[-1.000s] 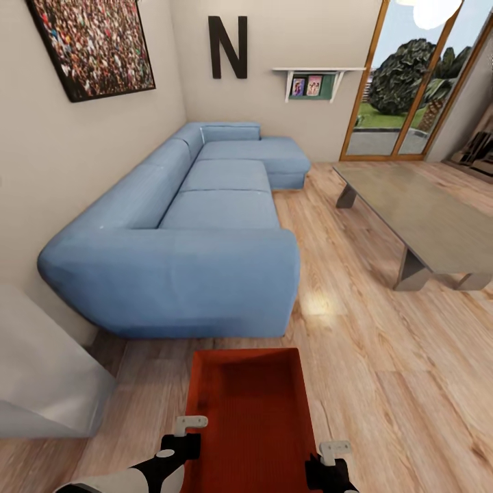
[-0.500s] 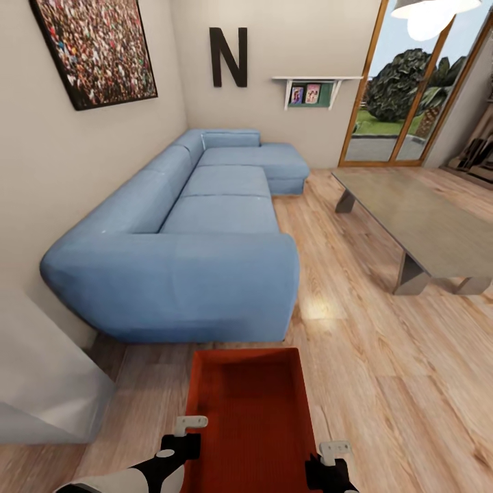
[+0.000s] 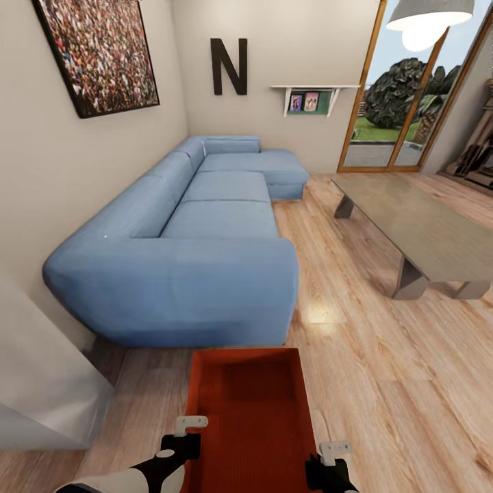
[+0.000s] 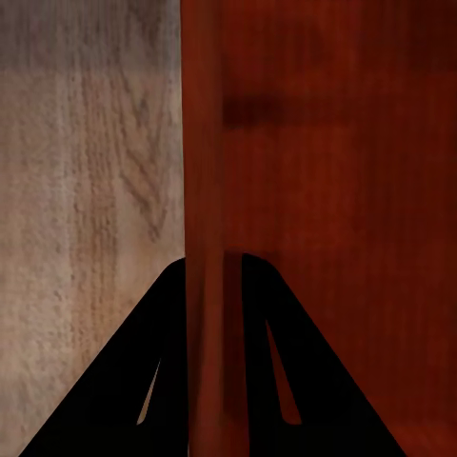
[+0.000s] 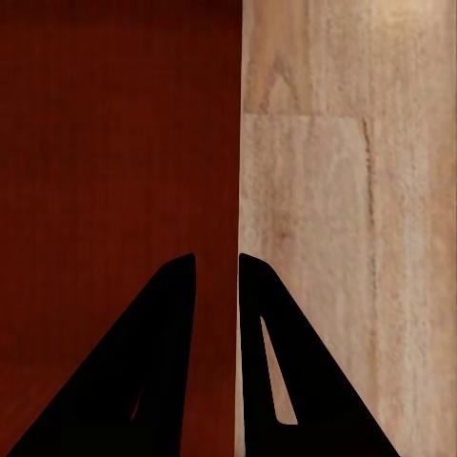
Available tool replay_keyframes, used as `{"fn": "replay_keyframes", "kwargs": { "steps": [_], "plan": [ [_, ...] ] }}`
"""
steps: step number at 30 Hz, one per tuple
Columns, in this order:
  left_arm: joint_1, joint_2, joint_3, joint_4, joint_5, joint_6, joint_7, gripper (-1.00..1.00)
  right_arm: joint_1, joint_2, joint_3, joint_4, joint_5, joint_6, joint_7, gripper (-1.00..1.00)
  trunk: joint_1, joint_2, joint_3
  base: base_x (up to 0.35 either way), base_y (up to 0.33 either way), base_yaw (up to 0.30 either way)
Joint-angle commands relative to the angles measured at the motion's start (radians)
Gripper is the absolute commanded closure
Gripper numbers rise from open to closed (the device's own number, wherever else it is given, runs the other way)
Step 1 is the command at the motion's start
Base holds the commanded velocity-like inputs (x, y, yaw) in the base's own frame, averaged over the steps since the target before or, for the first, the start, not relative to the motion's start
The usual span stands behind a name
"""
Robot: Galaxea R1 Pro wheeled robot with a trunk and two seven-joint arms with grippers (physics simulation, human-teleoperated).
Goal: Move the two storage containers from the living room to the garage. In the garage, place one container on the floor and stack the other container on top of it (either order is fine).
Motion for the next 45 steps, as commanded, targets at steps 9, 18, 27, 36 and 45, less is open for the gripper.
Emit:
{"fn": "replay_keyframes", "kwargs": {
  "steps": [9, 18, 27, 36, 45],
  "plan": [
    [-0.002, -0.003, 0.022, -0.001, -0.013, -0.004, 0.004, 1.0, 0.001, 0.0, 0.015, 0.003, 0.052, -0.002, -0.003, 1.0, 0.0, 0.0, 0.013, 0.0, 0.0, 0.0],
    [-0.003, -0.003, 0.022, -0.001, -0.013, -0.004, 0.004, 1.0, 0.001, 0.0, 0.015, 0.003, 0.052, -0.001, -0.003, 1.0, 0.0, 0.0, 0.027, 0.0, 0.0, 0.0],
    [-0.002, -0.003, 0.022, -0.001, -0.013, -0.004, 0.004, 1.0, 0.001, 0.0, 0.015, 0.003, 0.052, -0.001, -0.003, 1.0, 0.0, 0.0, 0.042, 0.0, 0.0, 0.0],
    [-0.002, -0.003, 0.022, -0.002, -0.013, -0.004, 0.004, 1.0, 0.001, 0.0, 0.015, 0.003, 0.052, -0.001, -0.003, 1.0, 0.0, 0.0, 0.056, 0.0, 0.0, 0.0],
    [-0.002, -0.003, 0.022, -0.002, -0.012, -0.004, 0.004, 1.0, 0.001, 0.0, 0.015, 0.003, 0.052, -0.001, -0.003, 1.0, 0.0, 0.0, 0.06, 0.0, 0.0, 0.0]
  ]
}}
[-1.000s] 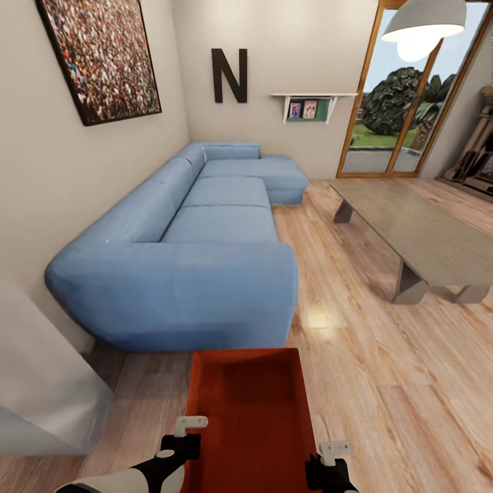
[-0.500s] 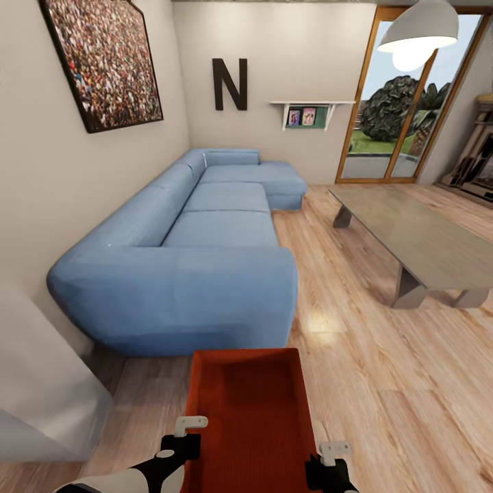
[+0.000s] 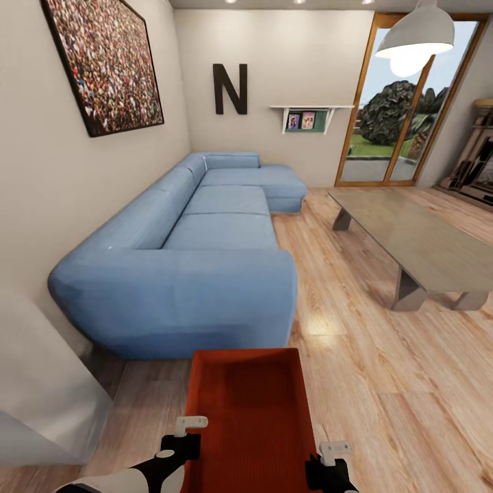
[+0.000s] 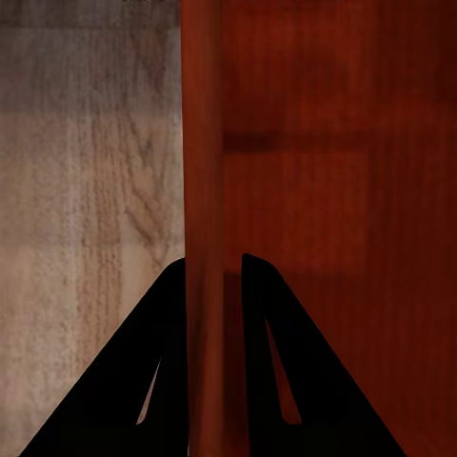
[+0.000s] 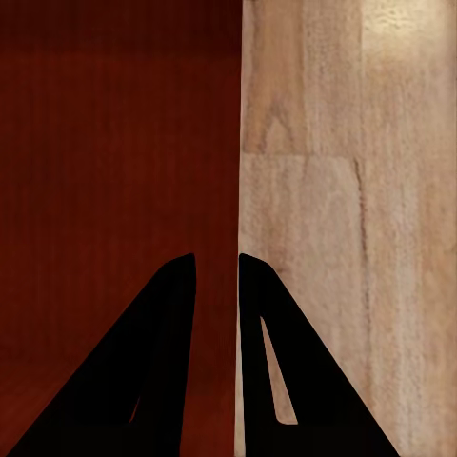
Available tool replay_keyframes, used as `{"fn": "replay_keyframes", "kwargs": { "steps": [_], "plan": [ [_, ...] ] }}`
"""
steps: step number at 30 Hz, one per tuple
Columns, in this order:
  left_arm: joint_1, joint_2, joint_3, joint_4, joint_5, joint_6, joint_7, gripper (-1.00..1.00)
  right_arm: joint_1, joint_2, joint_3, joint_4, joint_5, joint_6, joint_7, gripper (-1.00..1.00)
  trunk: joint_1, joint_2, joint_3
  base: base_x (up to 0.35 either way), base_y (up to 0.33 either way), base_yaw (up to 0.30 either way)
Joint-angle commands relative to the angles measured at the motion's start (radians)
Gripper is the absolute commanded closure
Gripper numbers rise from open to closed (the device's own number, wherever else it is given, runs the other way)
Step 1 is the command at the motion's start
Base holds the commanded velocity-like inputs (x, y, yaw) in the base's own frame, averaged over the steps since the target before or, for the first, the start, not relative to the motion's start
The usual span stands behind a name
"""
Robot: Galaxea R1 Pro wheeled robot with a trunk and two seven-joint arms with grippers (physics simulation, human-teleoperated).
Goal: Move the two storage containers from the living room to the garage. In the garage, place one container on the floor and stack the other container on top of it (either order is fine).
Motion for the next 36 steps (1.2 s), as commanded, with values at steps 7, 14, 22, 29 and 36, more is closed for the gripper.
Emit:
{"fn": "replay_keyframes", "kwargs": {
  "steps": [7, 14, 22, 29, 36],
  "plan": [
    [-0.002, -0.003, 0.021, -0.004, -0.011, -0.004, 0.004, 1.0, 0.0, 0.0, 0.015, 0.003, 0.052, -0.003, -0.003, 1.0, -0.004, 0.007, 0.002, 0.0, 0.0, 0.0],
    [-0.002, -0.003, 0.021, -0.004, -0.011, -0.004, 0.003, 1.0, 0.001, 0.0, 0.015, 0.003, 0.05, -0.003, -0.003, 1.0, -0.031, 0.056, 0.024, 0.0, 0.0, 0.0],
    [-0.002, -0.003, 0.021, -0.004, -0.011, -0.005, 0.003, 1.0, 0.0, 0.0, 0.015, 0.003, 0.05, -0.003, -0.003, 1.0, -0.061, 0.112, 0.049, 0.0, 0.0, 0.0],
    [-0.003, -0.003, 0.021, -0.004, -0.011, -0.005, 0.003, 1.0, 0.0, 0.0, 0.015, 0.003, 0.051, -0.003, -0.003, 1.0, -0.088, 0.161, 0.071, 0.0, 0.0, 0.0],
    [-0.002, -0.003, 0.021, -0.004, -0.011, -0.004, 0.001, 1.0, 0.001, 0.0, 0.015, 0.003, 0.05, -0.003, -0.003, 1.0, -0.115, 0.21, 0.093, 0.0, 0.0, 0.0]
  ]
}}
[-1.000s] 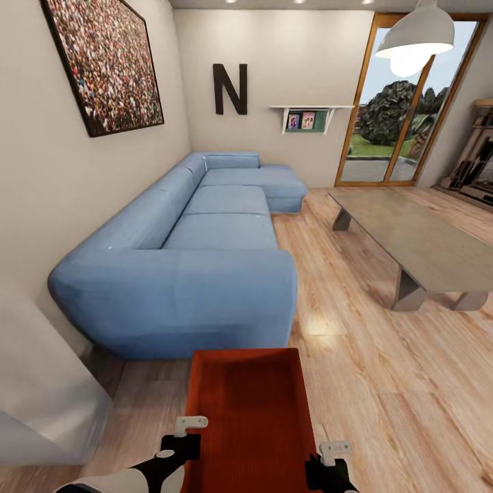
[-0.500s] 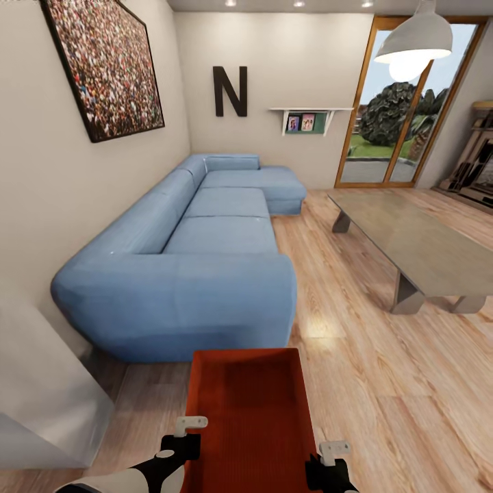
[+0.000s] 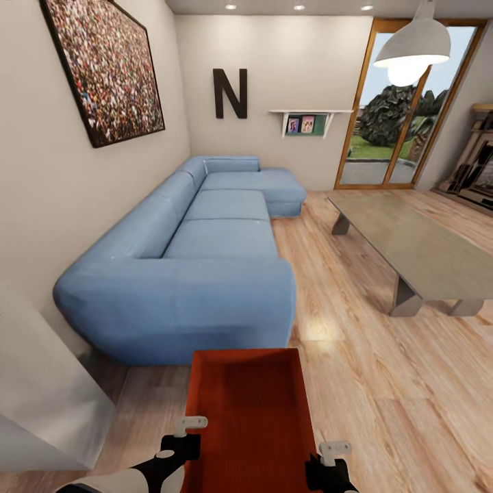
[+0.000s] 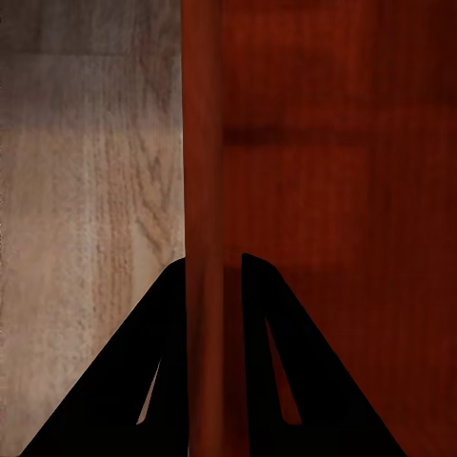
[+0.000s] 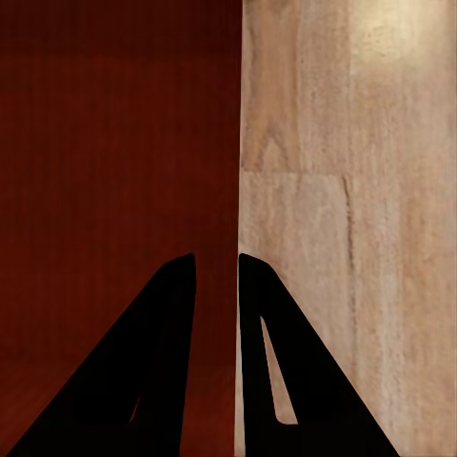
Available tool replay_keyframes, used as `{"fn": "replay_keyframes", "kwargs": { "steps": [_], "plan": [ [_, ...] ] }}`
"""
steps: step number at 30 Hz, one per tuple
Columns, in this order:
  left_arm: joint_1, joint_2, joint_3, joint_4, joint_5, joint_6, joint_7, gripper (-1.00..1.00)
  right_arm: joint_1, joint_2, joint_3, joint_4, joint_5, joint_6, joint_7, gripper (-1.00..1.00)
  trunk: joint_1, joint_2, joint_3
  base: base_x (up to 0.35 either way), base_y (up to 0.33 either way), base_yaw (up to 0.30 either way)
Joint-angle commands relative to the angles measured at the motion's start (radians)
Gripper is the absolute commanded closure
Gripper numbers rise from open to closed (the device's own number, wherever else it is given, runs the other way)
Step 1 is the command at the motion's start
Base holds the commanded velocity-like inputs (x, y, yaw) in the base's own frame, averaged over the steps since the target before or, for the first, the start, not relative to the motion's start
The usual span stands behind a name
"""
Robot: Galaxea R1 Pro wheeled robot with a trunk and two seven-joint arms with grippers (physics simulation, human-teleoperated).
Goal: Move the two storage containers from the living room to the garage. In the garage, place one container on the floor and stack the other container on top of it (either order is fine).
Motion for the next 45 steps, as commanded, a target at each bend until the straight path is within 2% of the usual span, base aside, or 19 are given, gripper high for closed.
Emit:
{"fn": "replay_keyframes", "kwargs": {
  "steps": [1, 8, 45],
  "plan": [
    [-0.002, -0.003, 0.025, -0.006, -0.016, -0.003, -0.001, 1.0, 0.0, 0.0, 0.015, 0.003, 0.05, -0.003, -0.003, 1.0, -0.004, 0.007, 0.002, 0.0, 0.0, 0.0],
    [-0.002, -0.003, 0.025, -0.006, -0.016, -0.003, -0.031, 1.0, 0.0, 0.0, 0.015, 0.003, 0.05, -0.003, -0.003, 1.0, -0.031, 0.056, 0.024, 0.0, 0.0, 0.0],
    [-0.002, -0.002, 0.025, -0.006, -0.016, -0.003, -0.031, 1.0, 0.0, 0.0, 0.015, 0.003, 0.05, -0.003, -0.003, 1.0, -0.173, 0.315, 0.14, 0.0, 0.0, 0.0]
  ]
}}
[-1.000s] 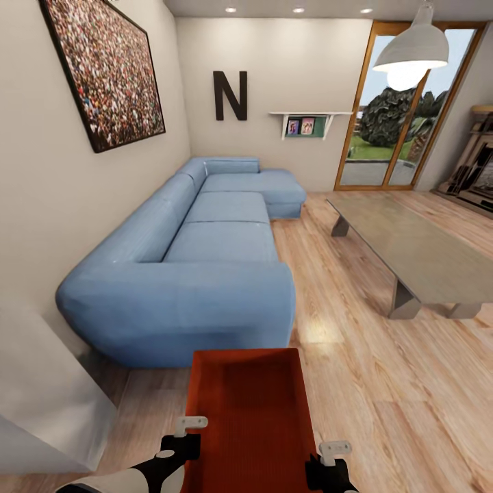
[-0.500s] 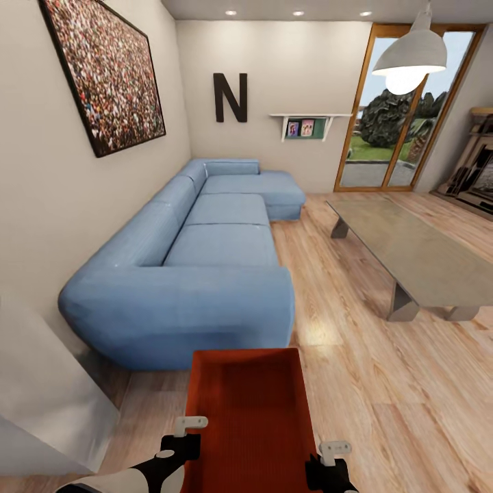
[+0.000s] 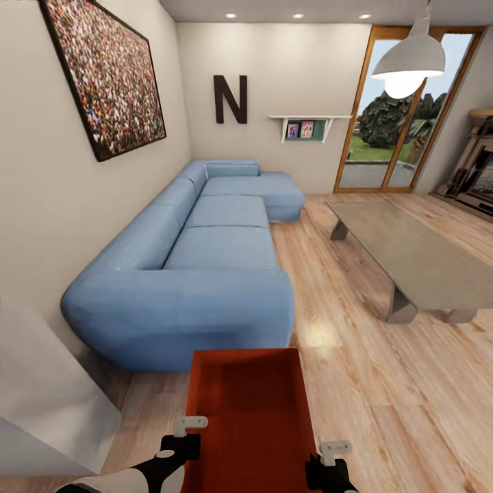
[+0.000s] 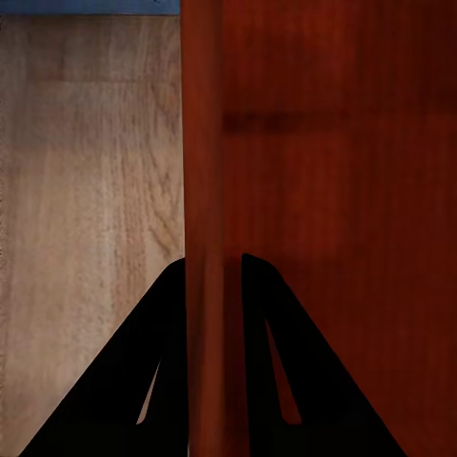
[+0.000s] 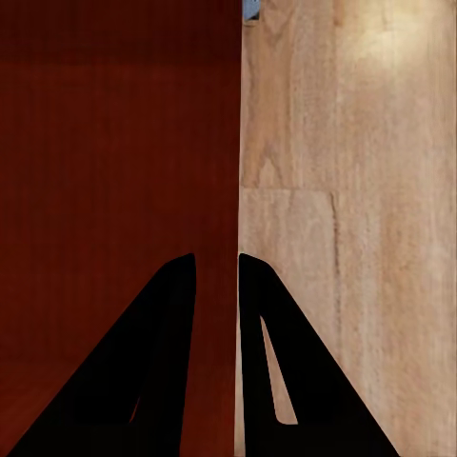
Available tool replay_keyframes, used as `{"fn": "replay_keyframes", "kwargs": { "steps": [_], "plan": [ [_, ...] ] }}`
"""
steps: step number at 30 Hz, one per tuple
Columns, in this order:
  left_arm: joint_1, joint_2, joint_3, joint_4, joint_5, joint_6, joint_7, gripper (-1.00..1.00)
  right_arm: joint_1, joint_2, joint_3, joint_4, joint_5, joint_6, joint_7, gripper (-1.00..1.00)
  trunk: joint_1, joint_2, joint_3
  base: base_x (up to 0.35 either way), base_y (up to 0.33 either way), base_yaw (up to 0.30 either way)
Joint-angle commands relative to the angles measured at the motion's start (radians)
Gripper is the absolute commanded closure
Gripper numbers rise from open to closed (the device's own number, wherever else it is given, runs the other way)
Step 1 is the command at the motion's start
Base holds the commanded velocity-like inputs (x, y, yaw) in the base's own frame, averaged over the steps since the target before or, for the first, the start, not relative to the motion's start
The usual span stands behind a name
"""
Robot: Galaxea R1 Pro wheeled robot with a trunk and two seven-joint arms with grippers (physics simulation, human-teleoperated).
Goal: Move the two storage containers from the living room to the garage. In the garage, place one container on the floor and stack the other container on top of it (either order is fine).
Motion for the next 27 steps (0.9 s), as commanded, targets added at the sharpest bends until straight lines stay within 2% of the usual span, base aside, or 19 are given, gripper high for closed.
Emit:
{"fn": "replay_keyframes", "kwargs": {
  "steps": [1, 27],
  "plan": [
    [-0.002, -0.002, 0.022, -0.004, -0.012, -0.004, -0.034, 1.0, 0.001, 0.0, 0.014, 0.003, 0.05, -0.003, -0.004, 1.0, -0.004, 0.007, 0.002, 0.0, 0.0, 0.0],
    [-0.003, -0.001, 0.023, -0.004, -0.012, -0.004, -0.034, 1.0, 0.001, 0.0, 0.014, 0.003, 0.05, -0.003, -0.004, 1.0, -0.104, 0.189, 0.084, 0.0, 0.0, 0.0]
  ]
}}
